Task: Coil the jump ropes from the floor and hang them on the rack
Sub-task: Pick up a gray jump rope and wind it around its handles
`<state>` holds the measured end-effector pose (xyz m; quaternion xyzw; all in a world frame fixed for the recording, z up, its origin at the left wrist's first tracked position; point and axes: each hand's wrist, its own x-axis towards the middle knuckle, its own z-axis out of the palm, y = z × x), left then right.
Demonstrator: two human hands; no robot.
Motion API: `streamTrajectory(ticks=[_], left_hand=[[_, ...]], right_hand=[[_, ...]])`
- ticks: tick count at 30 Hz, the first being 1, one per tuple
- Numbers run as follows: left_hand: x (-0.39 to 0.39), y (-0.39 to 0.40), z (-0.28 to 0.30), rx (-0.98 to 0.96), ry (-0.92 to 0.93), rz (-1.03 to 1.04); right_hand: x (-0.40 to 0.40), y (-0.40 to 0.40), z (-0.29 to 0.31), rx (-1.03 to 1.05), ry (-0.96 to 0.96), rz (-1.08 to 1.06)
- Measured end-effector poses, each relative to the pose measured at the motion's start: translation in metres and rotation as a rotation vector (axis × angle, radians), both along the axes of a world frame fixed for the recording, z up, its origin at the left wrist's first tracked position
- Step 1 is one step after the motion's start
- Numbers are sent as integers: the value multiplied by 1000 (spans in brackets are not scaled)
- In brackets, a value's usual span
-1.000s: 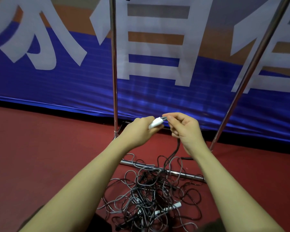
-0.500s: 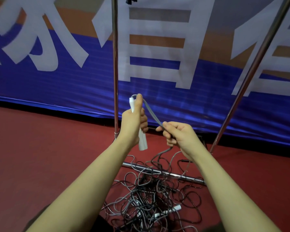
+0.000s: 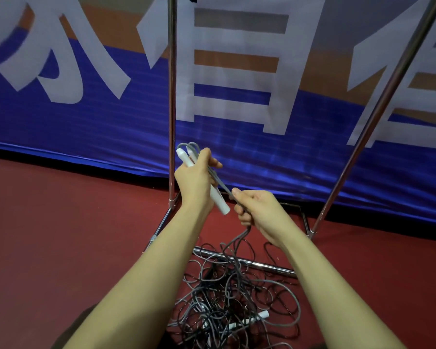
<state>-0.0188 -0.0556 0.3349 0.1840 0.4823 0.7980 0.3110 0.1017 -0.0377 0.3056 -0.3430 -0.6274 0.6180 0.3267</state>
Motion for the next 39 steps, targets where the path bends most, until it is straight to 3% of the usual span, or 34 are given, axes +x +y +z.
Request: streamTrajectory(ticks=[10, 20, 26, 31, 39], left_hand=[[-2, 6, 1, 100, -164, -92], [-6, 4, -4, 239, -432, -125], [-8, 2, -6, 177, -442, -259], [-10, 3, -5, 217, -408, -251], [-6, 4, -4, 253, -383, -202]], right_hand=[[-5, 4, -6, 59, -59, -65], [-10, -1, -12, 135, 18, -232], [-10, -6, -11, 269, -19, -292], [-12, -5, -11, 225, 40, -312], [-11, -3, -9, 296, -211, -387]])
